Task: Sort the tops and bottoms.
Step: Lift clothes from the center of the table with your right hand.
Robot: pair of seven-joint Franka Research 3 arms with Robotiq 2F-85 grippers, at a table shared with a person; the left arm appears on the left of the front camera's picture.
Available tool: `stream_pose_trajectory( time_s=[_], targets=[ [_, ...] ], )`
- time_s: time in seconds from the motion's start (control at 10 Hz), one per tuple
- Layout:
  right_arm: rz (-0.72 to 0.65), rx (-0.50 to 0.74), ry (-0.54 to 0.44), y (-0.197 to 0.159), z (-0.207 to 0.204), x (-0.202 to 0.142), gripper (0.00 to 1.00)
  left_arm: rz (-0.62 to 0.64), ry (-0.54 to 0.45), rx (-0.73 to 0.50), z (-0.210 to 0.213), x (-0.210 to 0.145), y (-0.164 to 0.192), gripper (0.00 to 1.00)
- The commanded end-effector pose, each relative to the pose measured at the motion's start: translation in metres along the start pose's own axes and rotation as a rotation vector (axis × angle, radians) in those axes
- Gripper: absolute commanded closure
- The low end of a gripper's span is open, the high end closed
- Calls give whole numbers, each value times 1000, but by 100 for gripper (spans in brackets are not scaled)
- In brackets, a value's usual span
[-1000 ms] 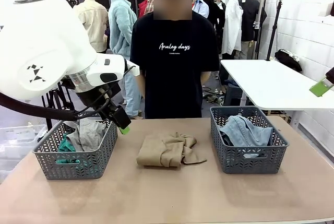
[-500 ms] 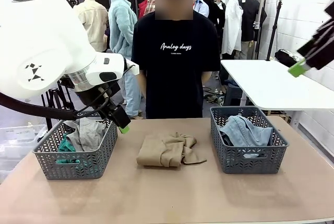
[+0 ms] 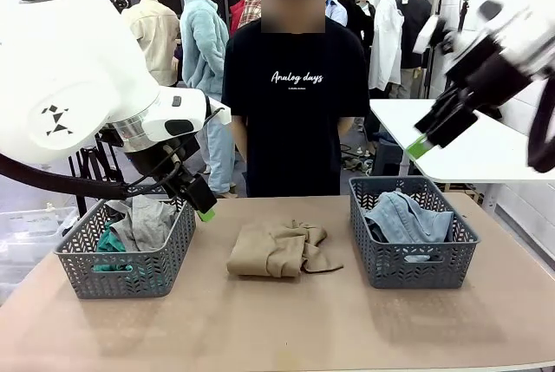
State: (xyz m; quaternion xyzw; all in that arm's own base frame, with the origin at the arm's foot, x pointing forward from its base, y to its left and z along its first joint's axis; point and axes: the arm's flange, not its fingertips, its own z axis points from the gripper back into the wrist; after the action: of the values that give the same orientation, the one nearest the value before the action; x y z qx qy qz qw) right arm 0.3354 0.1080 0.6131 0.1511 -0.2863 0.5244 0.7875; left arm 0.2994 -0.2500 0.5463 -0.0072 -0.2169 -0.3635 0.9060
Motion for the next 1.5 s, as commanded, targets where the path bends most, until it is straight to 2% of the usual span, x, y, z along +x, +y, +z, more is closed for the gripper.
stream_pose_trajectory(
  time_s=[0.0, 0.3, 0.5, 0.6, 0.8, 1.1, 1.4],
  targets=[
    [11, -77, 7, 8, 26, -3, 0, -5, 6, 6, 2, -1, 1, 0],
    [11, -77, 7, 8, 26, -3, 0, -5, 6, 6, 2, -1, 1, 0],
    [31, -63, 15, 7, 7, 12, 0, -5, 6, 6, 2, -1, 1, 0],
    [57, -54, 40, -8, -17, 27, 0, -5, 6, 6, 2, -1, 1, 0],
    [149, 56, 63, -35, -73, 62, 0, -5, 6, 6, 2, -1, 1, 0],
    [234, 213, 99, -53, -184, 103, 0, -5, 6, 6, 2, -1, 1, 0],
    [224, 264, 158, -59, -261, 107, 0, -5, 6, 6, 2, -1, 1, 0]
  ],
)
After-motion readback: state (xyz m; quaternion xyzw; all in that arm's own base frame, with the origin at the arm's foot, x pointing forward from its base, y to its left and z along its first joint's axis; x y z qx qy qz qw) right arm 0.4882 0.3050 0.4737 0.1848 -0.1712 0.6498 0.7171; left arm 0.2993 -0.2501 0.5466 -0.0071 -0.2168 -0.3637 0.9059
